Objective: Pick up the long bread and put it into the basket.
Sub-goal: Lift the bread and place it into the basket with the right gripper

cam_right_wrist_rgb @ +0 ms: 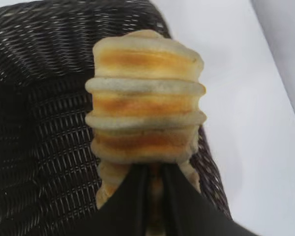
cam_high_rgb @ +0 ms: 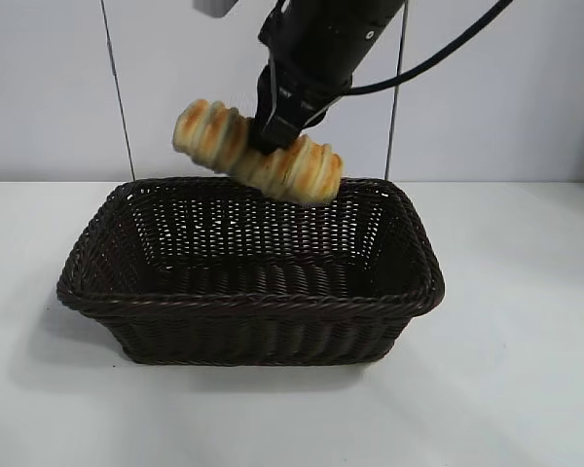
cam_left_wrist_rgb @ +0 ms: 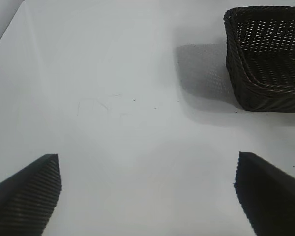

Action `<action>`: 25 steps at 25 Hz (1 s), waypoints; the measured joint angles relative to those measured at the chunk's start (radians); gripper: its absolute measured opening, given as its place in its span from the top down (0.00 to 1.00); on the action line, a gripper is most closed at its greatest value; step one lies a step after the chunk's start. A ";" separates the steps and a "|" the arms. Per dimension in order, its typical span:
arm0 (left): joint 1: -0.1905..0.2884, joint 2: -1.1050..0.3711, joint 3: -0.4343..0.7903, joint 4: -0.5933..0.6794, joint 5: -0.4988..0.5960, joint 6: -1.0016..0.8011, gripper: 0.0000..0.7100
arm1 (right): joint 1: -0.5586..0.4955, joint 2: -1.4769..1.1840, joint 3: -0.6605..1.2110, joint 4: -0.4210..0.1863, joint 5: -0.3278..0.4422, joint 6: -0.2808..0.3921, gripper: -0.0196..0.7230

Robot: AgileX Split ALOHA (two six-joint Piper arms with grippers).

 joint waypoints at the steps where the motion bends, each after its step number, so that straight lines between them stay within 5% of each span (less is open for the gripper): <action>1: 0.000 0.000 0.000 0.000 0.000 0.000 0.03 | 0.000 0.013 0.000 0.000 -0.001 0.000 0.93; 9: 0.000 0.000 0.000 0.000 0.000 0.000 0.03 | 0.000 0.027 0.000 0.006 -0.030 0.024 0.89; 18: 0.000 0.000 0.000 0.000 0.000 0.000 0.03 | 0.000 -0.001 0.000 0.010 -0.037 0.048 0.42; 22: 0.000 0.000 0.000 0.000 0.000 0.000 0.03 | 0.000 -0.052 0.000 0.010 -0.046 0.145 0.22; 25: 0.000 0.000 0.000 0.000 0.000 0.000 0.03 | 0.000 -0.098 0.000 0.006 -0.050 0.312 0.08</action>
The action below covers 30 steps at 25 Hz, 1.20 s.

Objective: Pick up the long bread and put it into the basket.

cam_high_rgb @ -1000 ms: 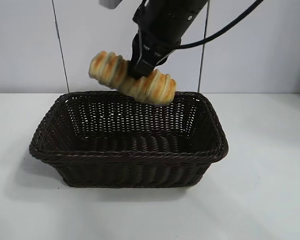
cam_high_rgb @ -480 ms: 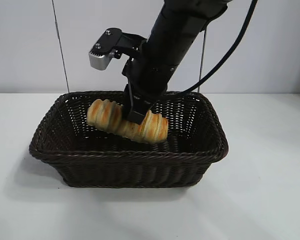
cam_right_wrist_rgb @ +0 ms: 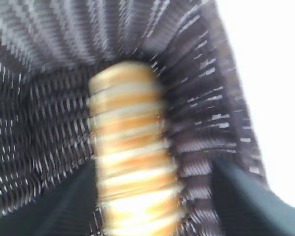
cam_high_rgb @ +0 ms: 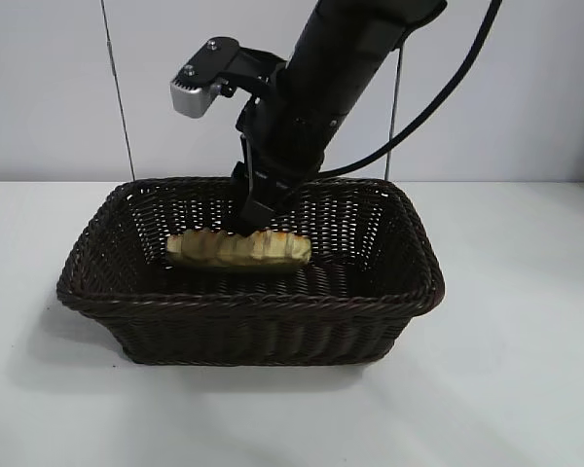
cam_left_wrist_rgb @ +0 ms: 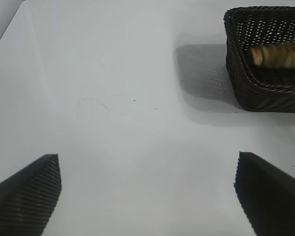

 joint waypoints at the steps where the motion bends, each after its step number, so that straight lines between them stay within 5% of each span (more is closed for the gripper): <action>1: 0.000 0.000 0.000 0.000 0.000 0.000 0.03 | 0.000 -0.018 0.000 -0.009 -0.001 0.085 0.06; 7: 0.000 0.000 0.000 0.000 0.000 0.000 0.03 | -0.024 -0.133 0.000 -0.175 0.013 0.639 0.04; 11: 0.000 0.000 0.000 0.000 0.000 0.000 0.03 | -0.094 -0.182 -0.047 -0.296 0.106 0.839 0.04; 17: 0.000 0.000 0.000 0.000 0.000 0.000 0.03 | -0.250 -0.188 -0.169 -0.331 0.287 0.893 0.04; 30: 0.000 0.000 0.000 0.000 0.000 0.000 0.03 | -0.678 -0.188 -0.209 -0.365 0.508 0.852 0.04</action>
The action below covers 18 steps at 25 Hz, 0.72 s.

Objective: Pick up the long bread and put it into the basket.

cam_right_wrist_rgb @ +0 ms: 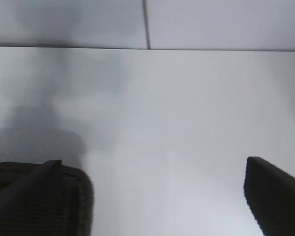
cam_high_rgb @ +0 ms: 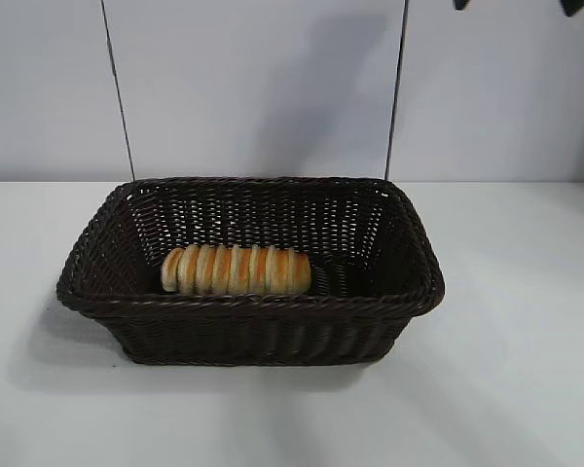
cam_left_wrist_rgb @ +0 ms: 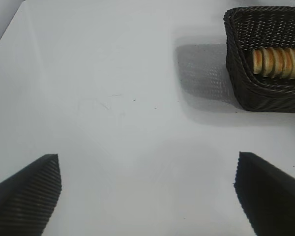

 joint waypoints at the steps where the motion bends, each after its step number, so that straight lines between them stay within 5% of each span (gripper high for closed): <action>1: 0.000 0.000 0.000 0.000 0.000 0.000 0.03 | -0.022 -0.001 0.000 -0.001 0.012 -0.007 0.04; 18: 0.000 0.000 0.000 0.000 0.000 0.000 0.03 | -0.097 -0.329 0.017 -0.006 0.146 -0.030 0.05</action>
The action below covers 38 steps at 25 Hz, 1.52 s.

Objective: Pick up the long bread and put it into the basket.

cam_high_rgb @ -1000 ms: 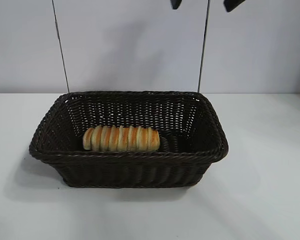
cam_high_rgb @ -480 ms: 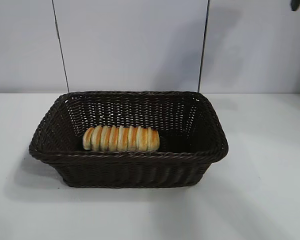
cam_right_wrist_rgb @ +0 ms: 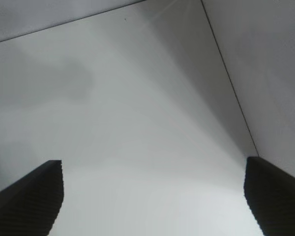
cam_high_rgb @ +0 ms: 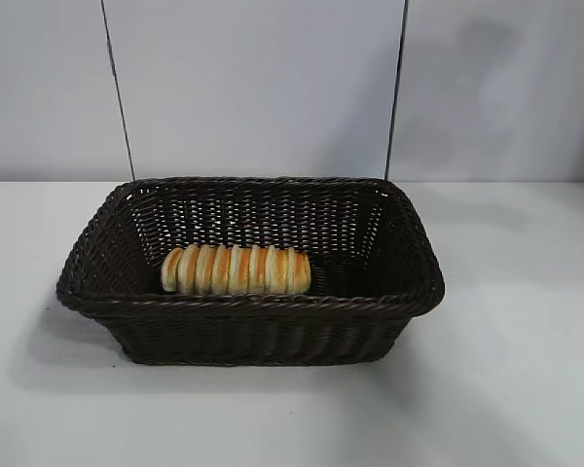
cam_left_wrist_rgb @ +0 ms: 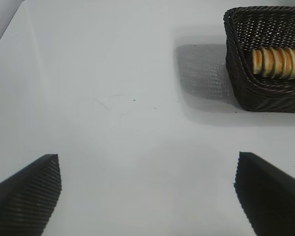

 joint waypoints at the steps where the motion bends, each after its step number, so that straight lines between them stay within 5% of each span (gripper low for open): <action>1: 0.000 0.000 0.000 0.000 0.000 0.000 0.03 | 0.000 -0.031 0.007 0.000 0.003 0.000 0.05; 13: 0.000 0.000 0.000 0.000 0.000 0.000 0.03 | 0.000 -0.538 0.311 0.040 0.005 -0.003 0.06; 23: 0.000 0.000 0.000 0.000 0.000 0.000 0.03 | 0.042 -0.922 0.783 0.073 -0.130 0.000 0.07; 38: 0.000 0.000 0.000 0.000 0.001 0.000 0.03 | 0.138 -1.412 1.148 0.077 -0.132 -0.001 0.08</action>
